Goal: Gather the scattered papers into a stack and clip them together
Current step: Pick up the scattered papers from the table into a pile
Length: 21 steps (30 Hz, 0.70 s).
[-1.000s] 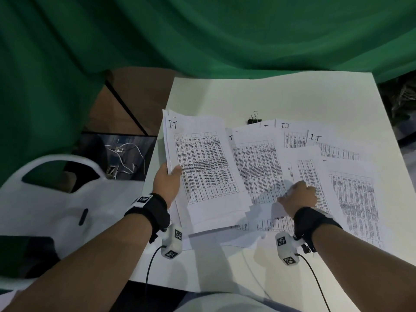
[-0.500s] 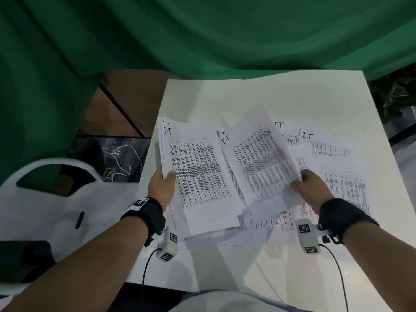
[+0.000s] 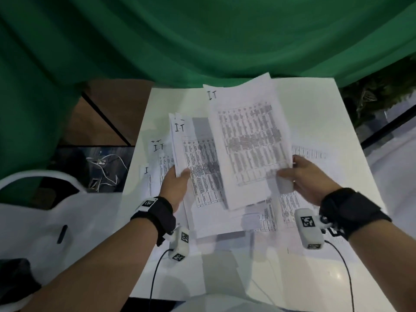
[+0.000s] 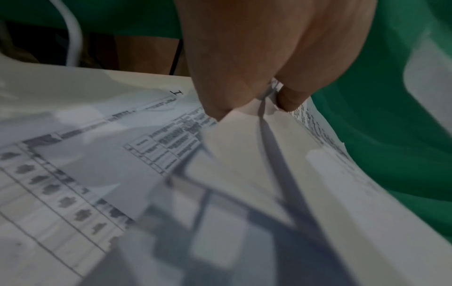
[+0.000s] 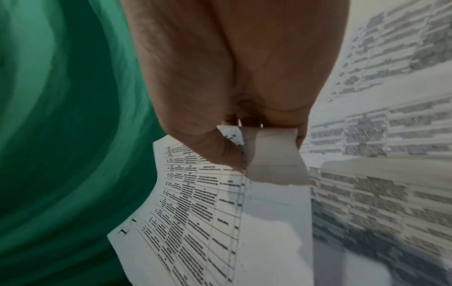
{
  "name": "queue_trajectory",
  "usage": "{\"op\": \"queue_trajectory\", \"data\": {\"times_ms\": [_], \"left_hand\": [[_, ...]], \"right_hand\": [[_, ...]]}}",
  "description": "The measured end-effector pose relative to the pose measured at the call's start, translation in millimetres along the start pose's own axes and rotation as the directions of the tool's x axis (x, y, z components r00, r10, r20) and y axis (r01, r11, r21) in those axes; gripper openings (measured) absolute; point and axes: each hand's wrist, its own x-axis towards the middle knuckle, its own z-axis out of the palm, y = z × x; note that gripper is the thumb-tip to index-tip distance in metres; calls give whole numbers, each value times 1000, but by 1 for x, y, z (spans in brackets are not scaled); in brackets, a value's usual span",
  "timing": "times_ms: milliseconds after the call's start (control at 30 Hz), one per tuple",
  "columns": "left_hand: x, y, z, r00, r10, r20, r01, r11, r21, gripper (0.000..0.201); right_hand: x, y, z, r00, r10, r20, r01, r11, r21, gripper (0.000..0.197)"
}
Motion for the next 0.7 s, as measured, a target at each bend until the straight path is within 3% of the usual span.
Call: {"op": "queue_trajectory", "data": {"times_ms": [67,200,367,467,567,633,700], "left_hand": [[-1,7,14,1000,4,7,-4,999,-45,102],[-11,23,35,999,35,28,-31,989,-148,78],[-16,17,37,993,117,5,-117,993,-15,82],[-16,10,30,995,103,19,-104,993,56,78],[-22,12,28,987,67,146,-70,997,15,47],[-27,12,26,971,12,238,-9,1000,-12,50],[-29,10,23,957,-70,281,82,996,-33,59]], "right_hand": [[1,11,11,999,37,30,-34,996,-84,35],[-1,23,29,996,76,40,-66,976,-205,36],[-20,19,45,986,57,154,-5,949,-316,53],[-24,12,47,978,101,181,-54,967,-248,76],[-23,4,41,972,148,181,-147,989,-22,37],[-20,7,38,952,174,253,-191,980,48,19],[-13,15,35,949,164,270,-173,985,8,16]]}}
